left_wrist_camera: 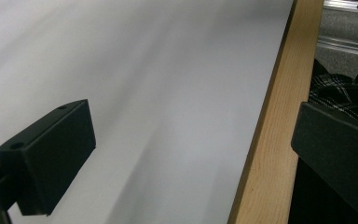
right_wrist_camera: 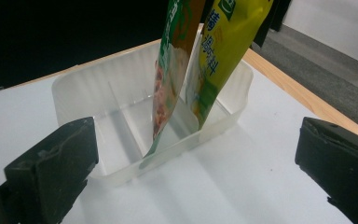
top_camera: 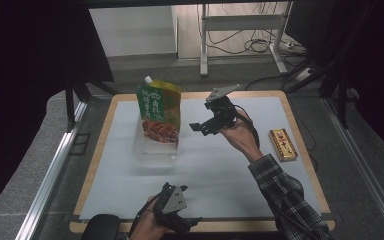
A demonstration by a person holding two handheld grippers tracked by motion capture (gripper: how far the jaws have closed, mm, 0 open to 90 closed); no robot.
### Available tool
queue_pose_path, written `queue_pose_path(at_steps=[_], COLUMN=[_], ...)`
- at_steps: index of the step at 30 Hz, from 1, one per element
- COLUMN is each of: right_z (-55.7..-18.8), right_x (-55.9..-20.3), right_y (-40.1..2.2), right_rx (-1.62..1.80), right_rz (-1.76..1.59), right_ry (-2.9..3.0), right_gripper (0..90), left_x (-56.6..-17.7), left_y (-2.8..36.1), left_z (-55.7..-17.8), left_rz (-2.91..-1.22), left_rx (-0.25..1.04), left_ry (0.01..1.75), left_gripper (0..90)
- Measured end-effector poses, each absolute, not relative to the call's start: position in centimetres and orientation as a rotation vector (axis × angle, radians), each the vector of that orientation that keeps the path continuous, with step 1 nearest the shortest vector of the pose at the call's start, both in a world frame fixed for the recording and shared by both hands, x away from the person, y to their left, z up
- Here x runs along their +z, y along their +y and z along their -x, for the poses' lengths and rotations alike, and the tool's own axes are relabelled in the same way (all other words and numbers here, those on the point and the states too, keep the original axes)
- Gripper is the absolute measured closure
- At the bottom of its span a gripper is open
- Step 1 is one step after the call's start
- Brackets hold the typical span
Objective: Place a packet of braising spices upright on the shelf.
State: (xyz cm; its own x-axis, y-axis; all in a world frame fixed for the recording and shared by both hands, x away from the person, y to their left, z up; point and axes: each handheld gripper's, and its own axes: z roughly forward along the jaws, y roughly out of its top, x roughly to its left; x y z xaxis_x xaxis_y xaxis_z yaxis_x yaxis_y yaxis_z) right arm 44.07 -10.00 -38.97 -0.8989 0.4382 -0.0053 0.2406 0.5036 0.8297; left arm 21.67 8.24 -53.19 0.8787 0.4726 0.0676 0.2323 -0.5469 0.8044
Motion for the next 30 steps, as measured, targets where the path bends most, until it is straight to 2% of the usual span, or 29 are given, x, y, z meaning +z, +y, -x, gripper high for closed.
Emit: queue_pose_path(at_steps=[30], right_z=[-41.8], right_x=[-41.2], right_y=[-15.1], right_rx=[1.368], right_rz=[-0.705], right_ry=[2.526], right_gripper=[0.3], left_x=[-53.3], left_y=[8.1], left_z=[-21.7], left_rz=[-2.168], left_rx=[0.355], left_ry=[0.504], left_gripper=[0.0])
